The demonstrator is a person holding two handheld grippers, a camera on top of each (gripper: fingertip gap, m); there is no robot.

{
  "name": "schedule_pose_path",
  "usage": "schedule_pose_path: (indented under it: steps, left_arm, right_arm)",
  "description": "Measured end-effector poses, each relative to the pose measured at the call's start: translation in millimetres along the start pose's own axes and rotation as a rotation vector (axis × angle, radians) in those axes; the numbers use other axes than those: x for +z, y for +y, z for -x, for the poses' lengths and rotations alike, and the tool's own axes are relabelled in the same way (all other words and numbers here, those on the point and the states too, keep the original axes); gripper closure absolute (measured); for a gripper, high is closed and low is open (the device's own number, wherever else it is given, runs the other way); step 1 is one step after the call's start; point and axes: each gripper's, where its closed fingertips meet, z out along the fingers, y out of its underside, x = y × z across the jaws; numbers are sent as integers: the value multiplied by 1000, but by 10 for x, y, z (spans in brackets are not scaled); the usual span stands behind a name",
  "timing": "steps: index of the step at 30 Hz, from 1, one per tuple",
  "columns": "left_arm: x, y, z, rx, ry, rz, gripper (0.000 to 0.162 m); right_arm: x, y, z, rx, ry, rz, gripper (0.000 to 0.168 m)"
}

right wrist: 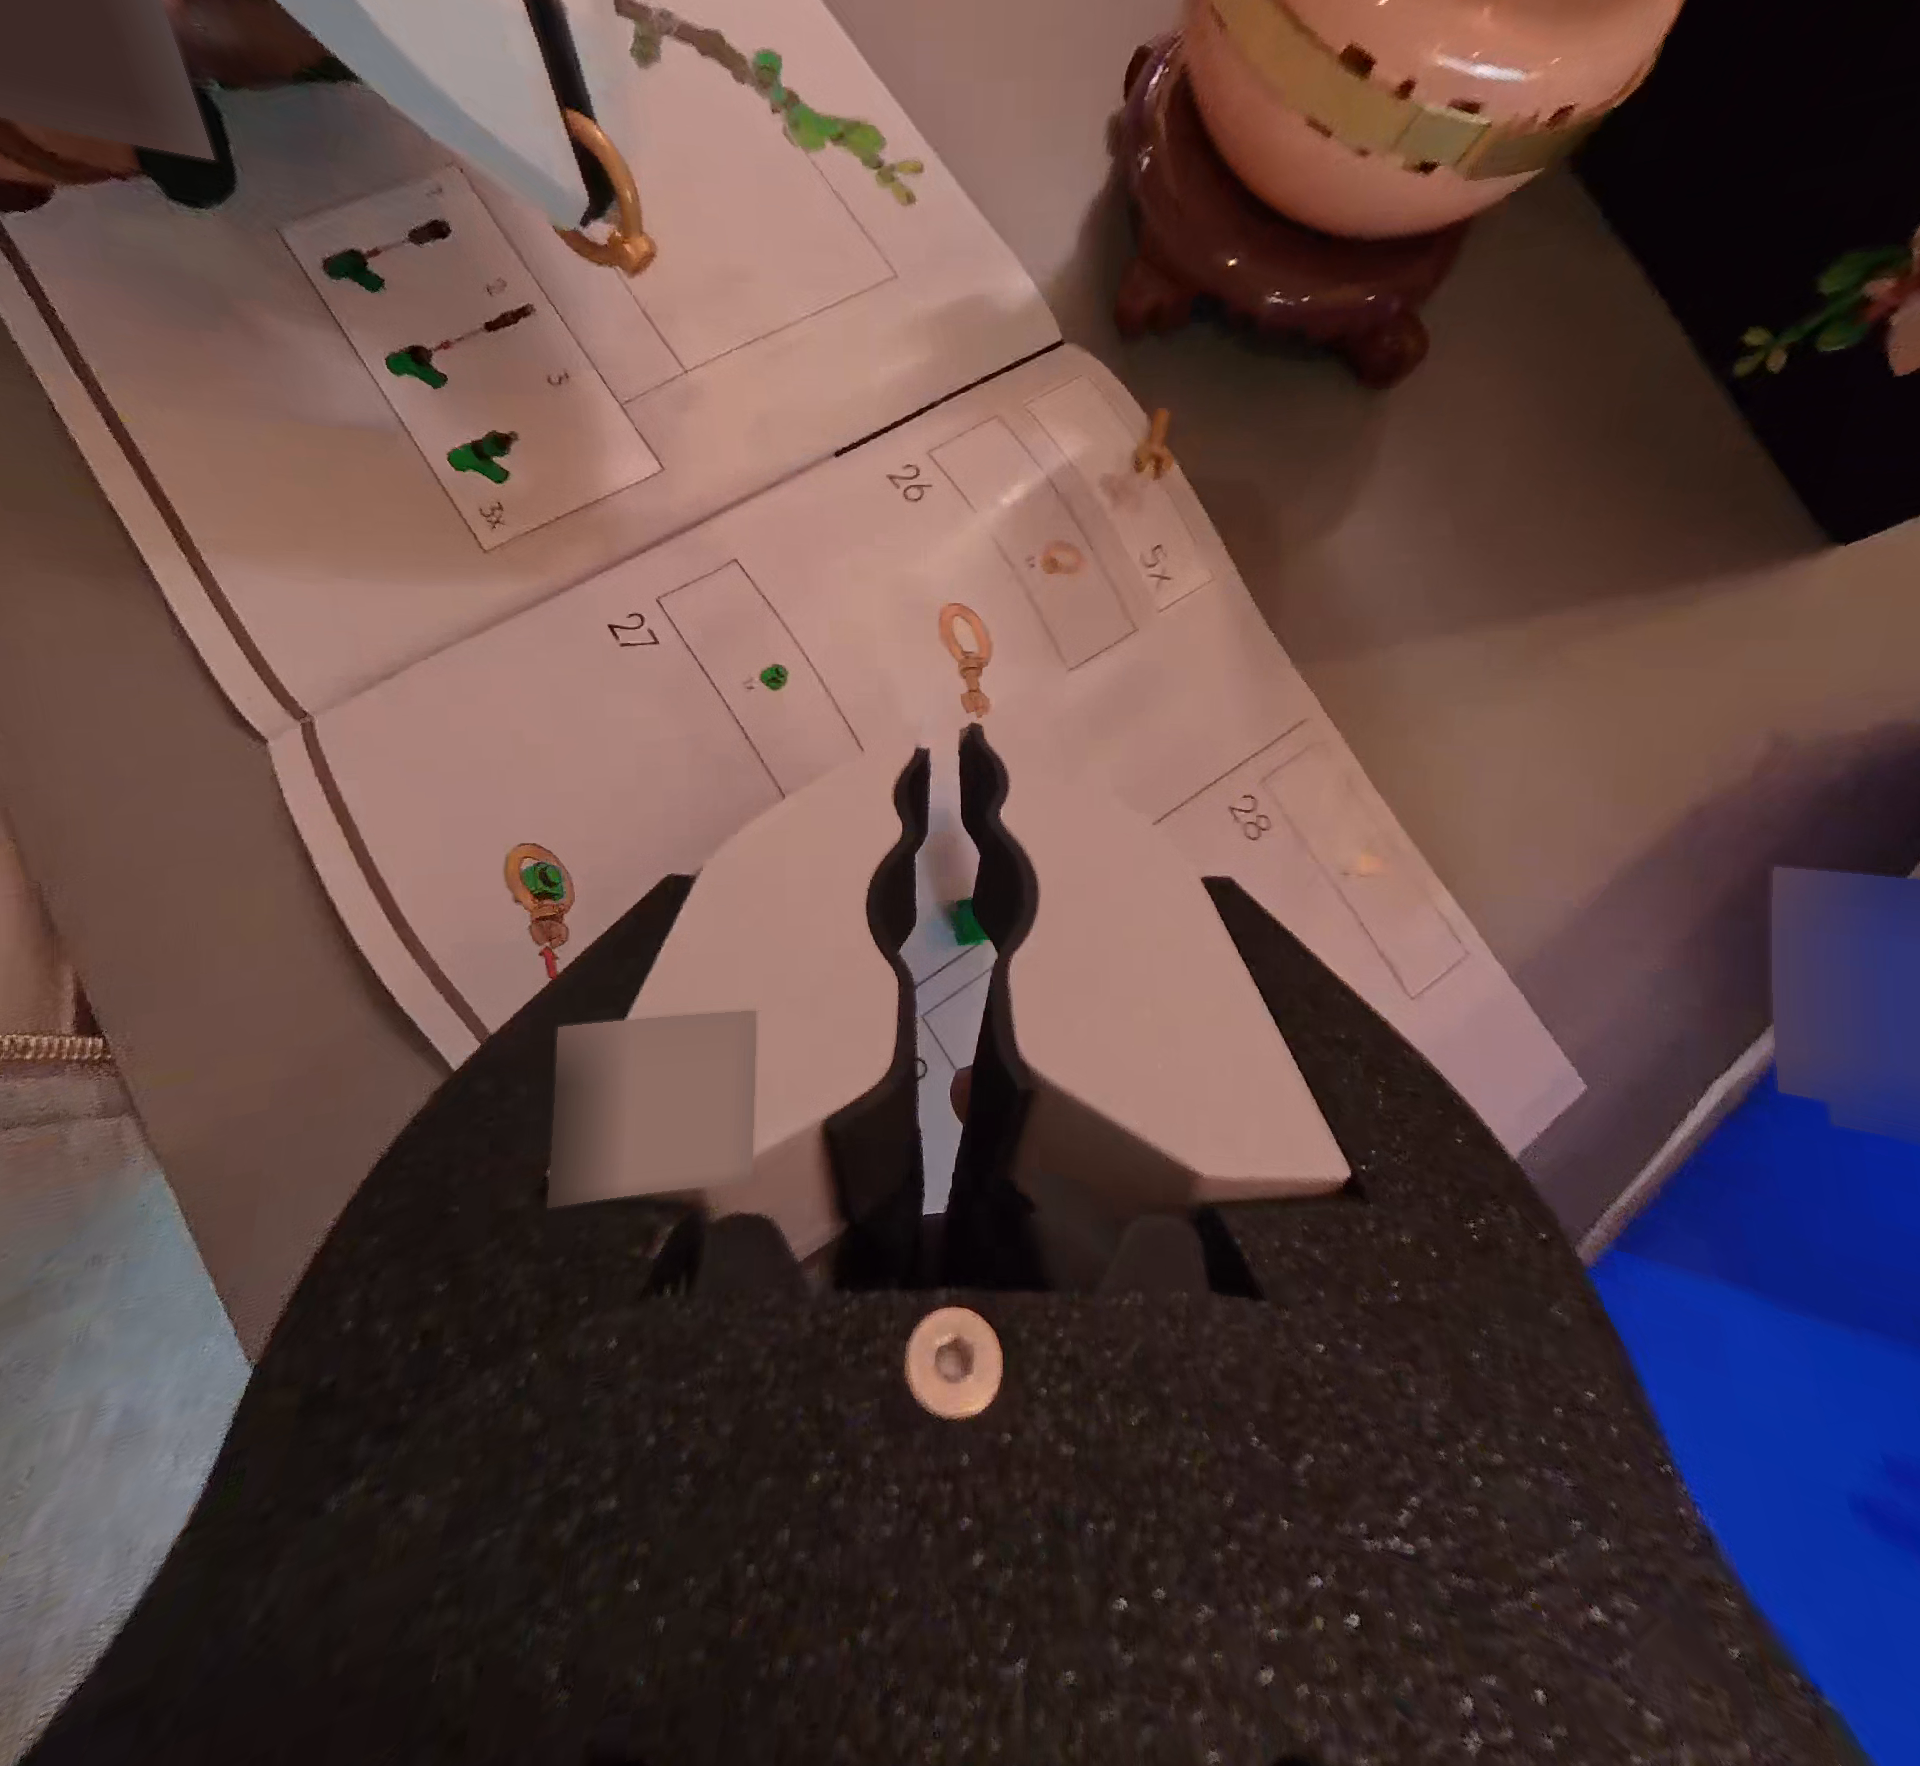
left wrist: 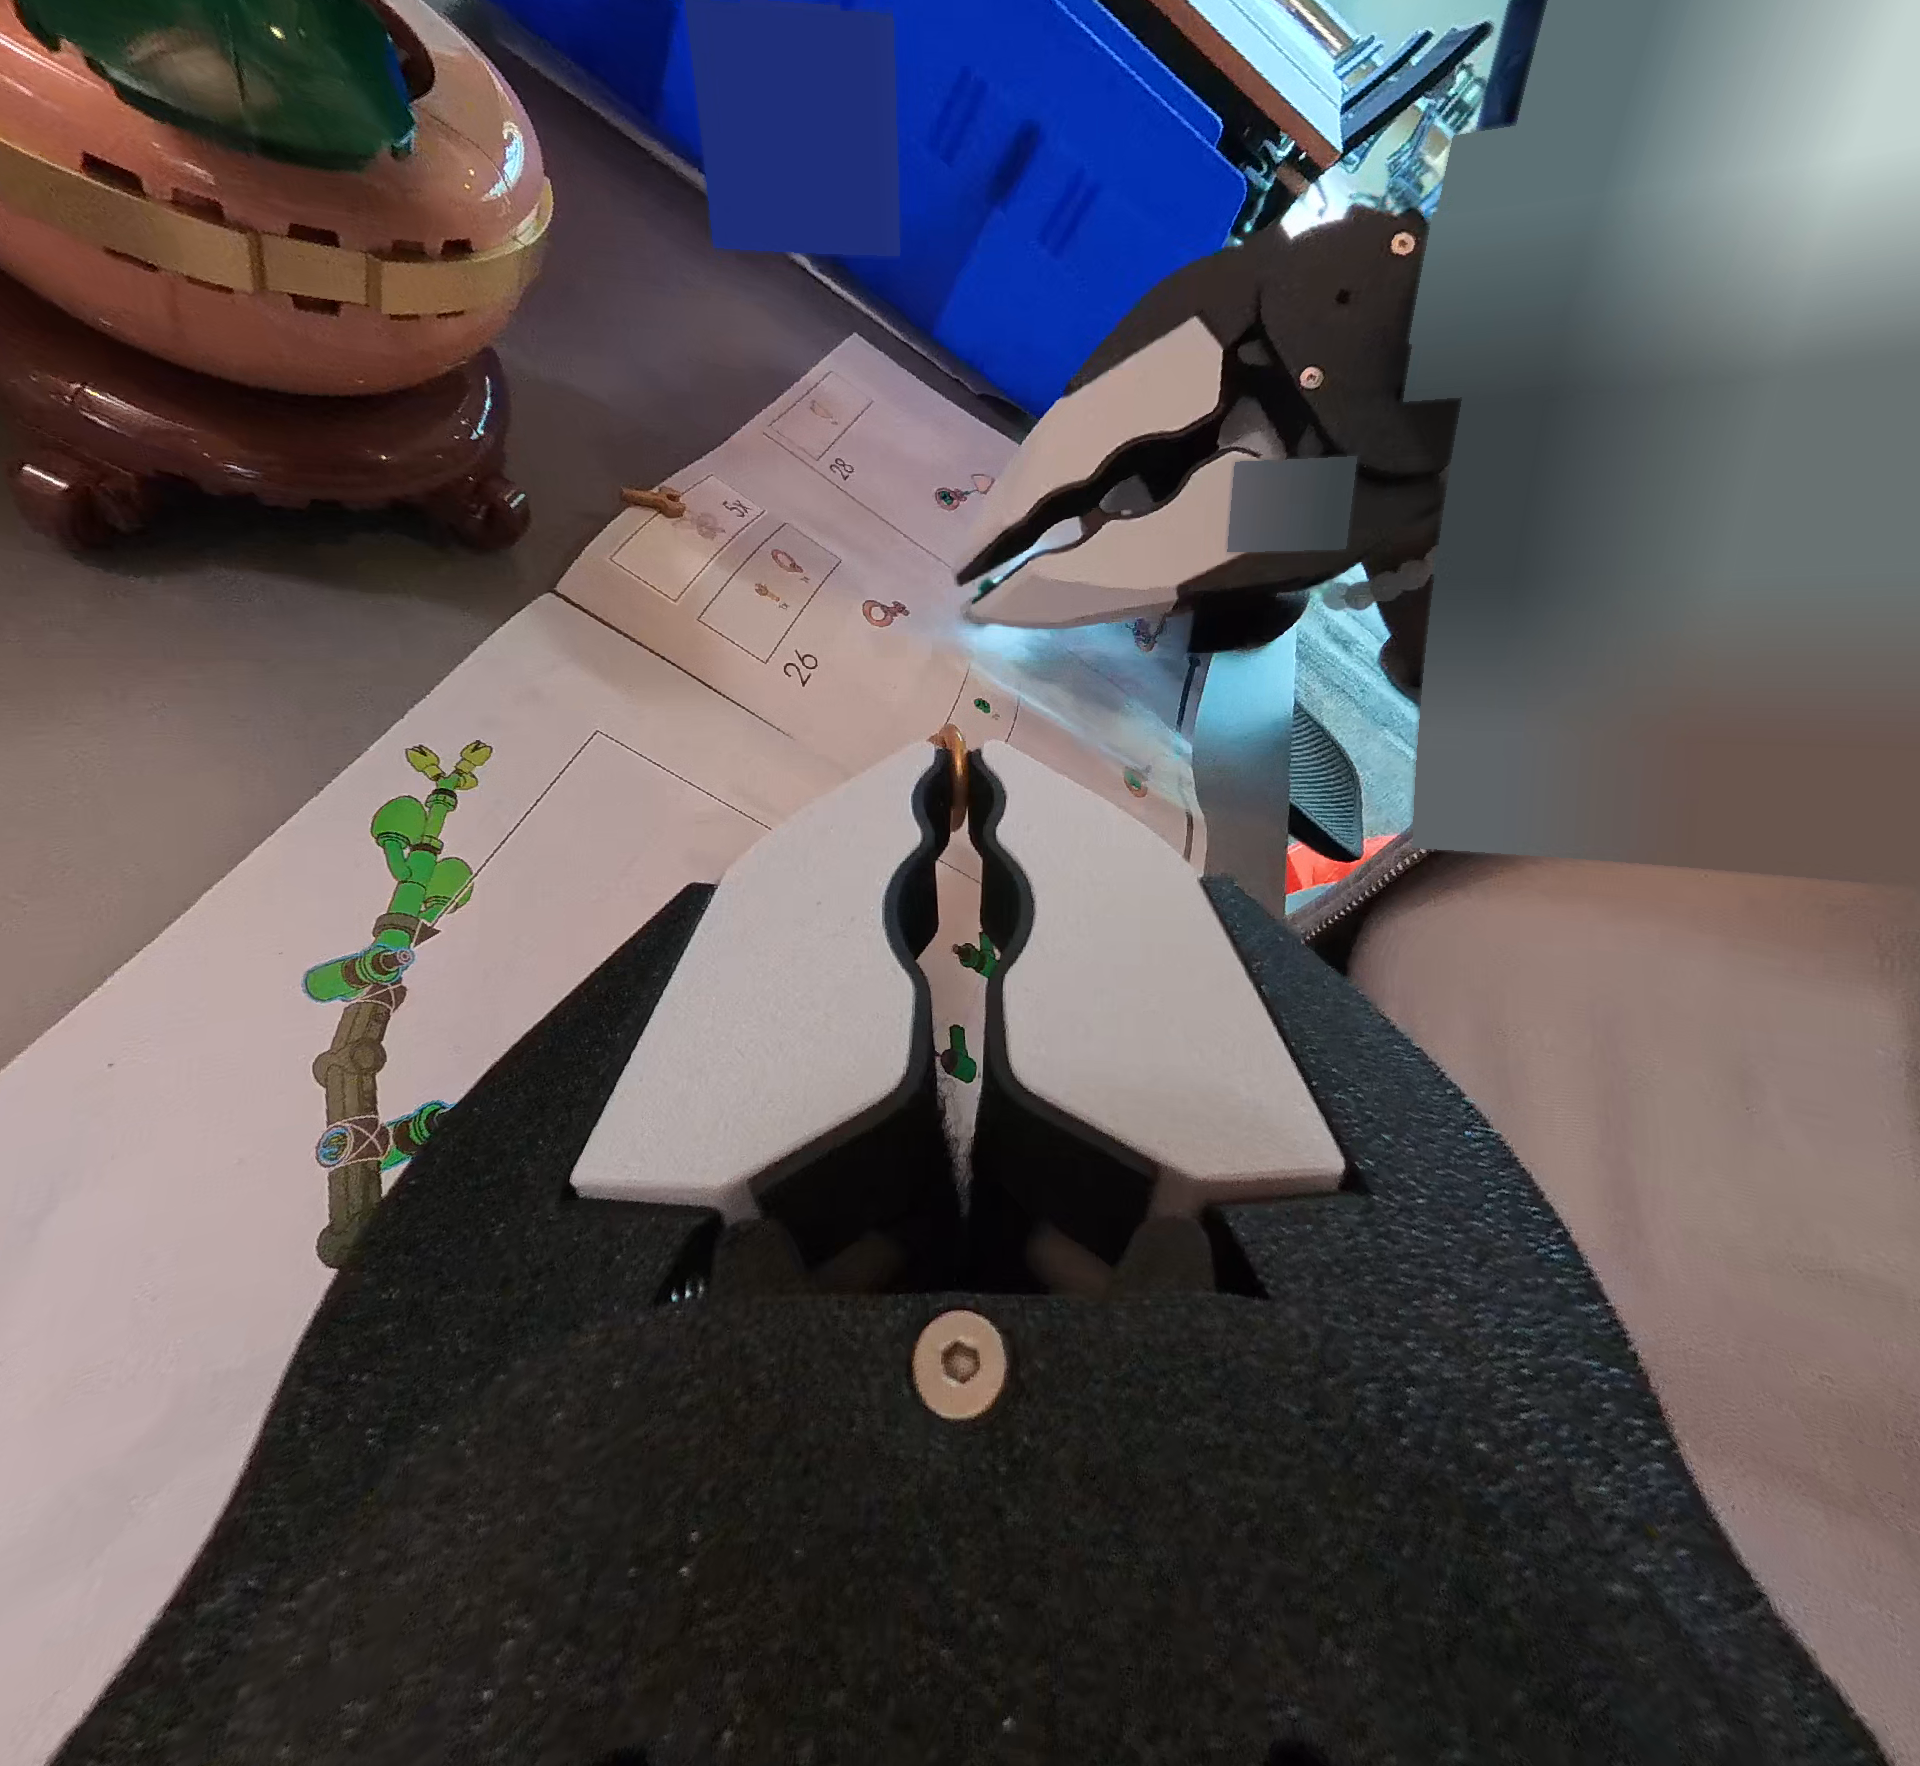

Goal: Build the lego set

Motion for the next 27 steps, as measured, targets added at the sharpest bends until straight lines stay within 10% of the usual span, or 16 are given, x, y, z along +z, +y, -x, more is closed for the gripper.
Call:
schedule_pose_path:
  steps: [27]
  left_arm:
    - [-9, -12, 0, 4, -3, -13, 160]
  right_arm:
    - [79, 89, 62, 59, -60, 13, 167]
